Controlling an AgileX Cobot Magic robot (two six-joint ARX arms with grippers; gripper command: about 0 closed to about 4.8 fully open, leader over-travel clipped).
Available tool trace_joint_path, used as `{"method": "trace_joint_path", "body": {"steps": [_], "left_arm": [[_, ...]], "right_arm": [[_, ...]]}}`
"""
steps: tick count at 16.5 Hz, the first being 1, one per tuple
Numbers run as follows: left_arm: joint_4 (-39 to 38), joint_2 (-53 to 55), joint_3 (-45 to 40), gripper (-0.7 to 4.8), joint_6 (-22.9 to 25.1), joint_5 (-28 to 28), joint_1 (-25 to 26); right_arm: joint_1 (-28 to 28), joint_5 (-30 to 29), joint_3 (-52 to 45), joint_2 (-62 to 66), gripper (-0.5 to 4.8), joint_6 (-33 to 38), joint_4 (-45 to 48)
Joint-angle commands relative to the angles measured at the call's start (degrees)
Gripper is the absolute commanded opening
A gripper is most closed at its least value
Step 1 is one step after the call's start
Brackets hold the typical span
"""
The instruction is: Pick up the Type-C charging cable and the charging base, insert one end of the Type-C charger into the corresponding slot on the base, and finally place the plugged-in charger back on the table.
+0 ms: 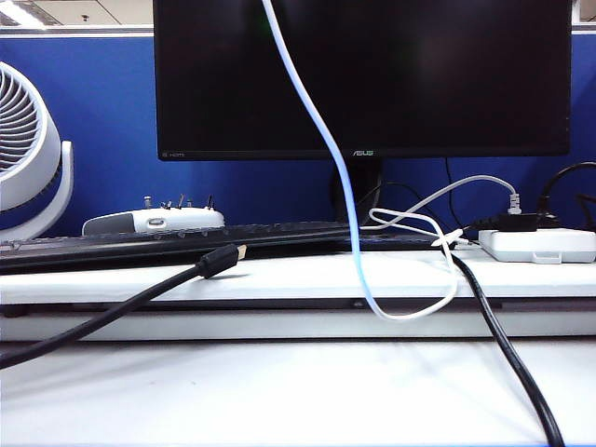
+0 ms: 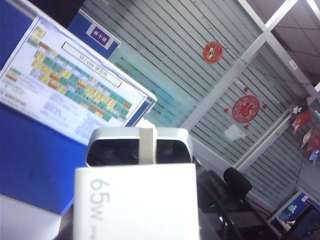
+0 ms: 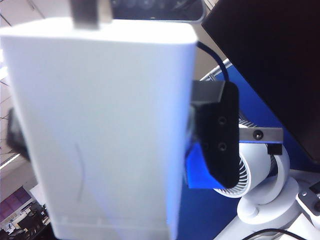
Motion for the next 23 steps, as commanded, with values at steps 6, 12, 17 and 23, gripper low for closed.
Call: {"method": "trace_joint_path", "body": {"steps": [6,12,17,23], "left_arm": [[-2.82,-0.22,0.02,-0.06,2.4,1.11,0.24],[-3.21,-0.22,0.02,-0.06,5.11,1.55,0.07],[-3.67,-0.17,0.02,-0.06,5.38,1.77,-0.33],[-3.69,-0.17,0.02,-0.06,5.4,1.79,-0.33]], "right_arm": [[-3.61,-2.21,2.08,-1.25,-0.02,-0.61,4.74],[-3.45,0.22,2.08,-1.27,-0.02,-4.15,6.49],[-3.21,3.82,2.08,-1.22,-0.01,1.38,7.48],[-3.34,5.29,2.03,-1.33,-0.01,-2.16,9.66]]}}
